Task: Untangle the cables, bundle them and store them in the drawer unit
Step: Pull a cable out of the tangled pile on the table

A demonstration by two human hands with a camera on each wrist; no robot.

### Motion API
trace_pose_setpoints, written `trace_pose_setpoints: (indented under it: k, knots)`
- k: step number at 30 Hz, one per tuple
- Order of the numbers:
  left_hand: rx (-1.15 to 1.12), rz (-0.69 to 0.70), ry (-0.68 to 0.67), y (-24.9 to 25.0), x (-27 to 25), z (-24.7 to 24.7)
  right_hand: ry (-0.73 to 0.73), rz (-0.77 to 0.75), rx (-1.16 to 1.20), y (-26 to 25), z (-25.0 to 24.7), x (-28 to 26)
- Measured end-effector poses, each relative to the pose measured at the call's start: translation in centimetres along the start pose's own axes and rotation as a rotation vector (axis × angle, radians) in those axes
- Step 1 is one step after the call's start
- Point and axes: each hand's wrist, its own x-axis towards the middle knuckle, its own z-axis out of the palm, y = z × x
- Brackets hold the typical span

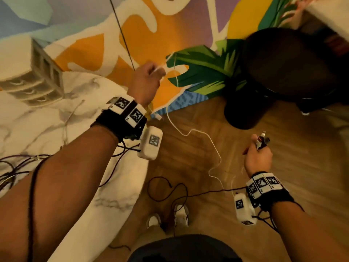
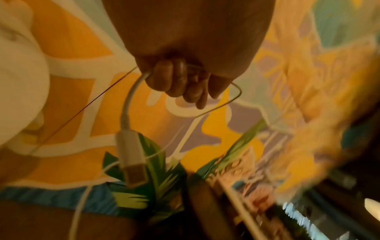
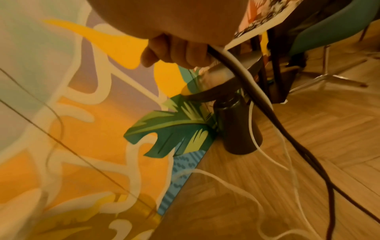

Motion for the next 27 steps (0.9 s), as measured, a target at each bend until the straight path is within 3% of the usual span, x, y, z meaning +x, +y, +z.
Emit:
trace_pose_setpoints:
  k: [2, 6, 8, 10, 11, 13, 15, 16, 18, 20, 23, 27]
  knots:
    - [0.118, -0.019, -0.109, -1.8, -0.8, 2.4, -0.024, -0.008, 0.047, 0.2, -1.3, -0.4]
    - [0.317, -0.133, -0.082, -4.5, -0.7, 5.1, -0.122, -0.108, 0.100, 1.0, -4.1, -1.1]
    - [0.529, -0.228, -0.101, -5.8, -0.7, 5.7, -0.168, -0.155, 0.138, 1.1, -5.4, -1.4]
    - [0.807, -0.174, -0.145, -6.6, -1.9, 6.9, -0.218, -0.159, 0.187, 0.8, -6.6, -2.0]
    - [0.887, -0.087, -0.209, -6.0, -3.0, 8.0, -0.236, -0.159, 0.215, 0.5, -7.0, -2.4]
    - [0.859, 0.182, -0.478, -4.3, -6.3, 11.4, -0.268, -0.154, 0.262, -0.3, -7.6, -3.3]
    - [0.583, 0.482, -0.734, -2.2, -11.0, 15.5, -0.295, -0.164, 0.293, -1.2, -7.5, -4.0]
    - [0.450, 0.545, -0.852, -0.9, -13.5, 17.3, -0.299, -0.174, 0.302, -1.6, -7.3, -4.4]
    - [0.333, 0.426, -1.092, 0.9, -16.8, 19.7, -0.302, -0.202, 0.308, -2.3, -7.2, -5.0]
    - [0.366, 0.236, -1.210, 0.6, -17.2, 20.7, -0.314, -0.225, 0.296, -2.7, -7.4, -5.3]
    - [0.469, 0.174, -1.095, -2.9, -13.1, 18.8, -0.293, -0.217, 0.273, -2.3, -8.5, -5.7]
    - [0.547, 0.126, -0.648, -6.4, -4.9, 12.2, -0.222, -0.232, 0.222, -1.2, -9.5, -5.8]
